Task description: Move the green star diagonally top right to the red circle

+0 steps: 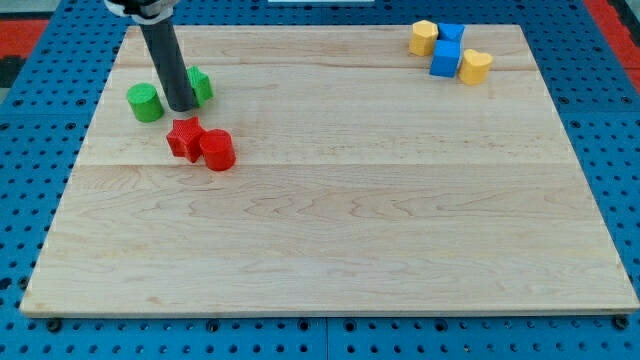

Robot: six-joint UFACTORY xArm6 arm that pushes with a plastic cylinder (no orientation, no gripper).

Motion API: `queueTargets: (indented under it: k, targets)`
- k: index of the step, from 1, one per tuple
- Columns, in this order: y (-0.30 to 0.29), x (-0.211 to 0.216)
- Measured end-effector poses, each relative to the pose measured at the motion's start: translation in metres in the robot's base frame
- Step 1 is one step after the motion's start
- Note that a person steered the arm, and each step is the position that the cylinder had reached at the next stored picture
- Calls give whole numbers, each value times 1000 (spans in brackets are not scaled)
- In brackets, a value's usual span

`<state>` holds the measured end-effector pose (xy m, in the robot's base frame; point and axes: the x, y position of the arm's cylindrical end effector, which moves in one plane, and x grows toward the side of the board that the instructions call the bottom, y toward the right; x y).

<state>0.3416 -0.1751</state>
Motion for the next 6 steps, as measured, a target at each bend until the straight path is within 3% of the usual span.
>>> queueTargets:
  k: [2, 4, 6]
  targets:
    - [-1, -45]
    - [-40, -69]
    - [165, -86]
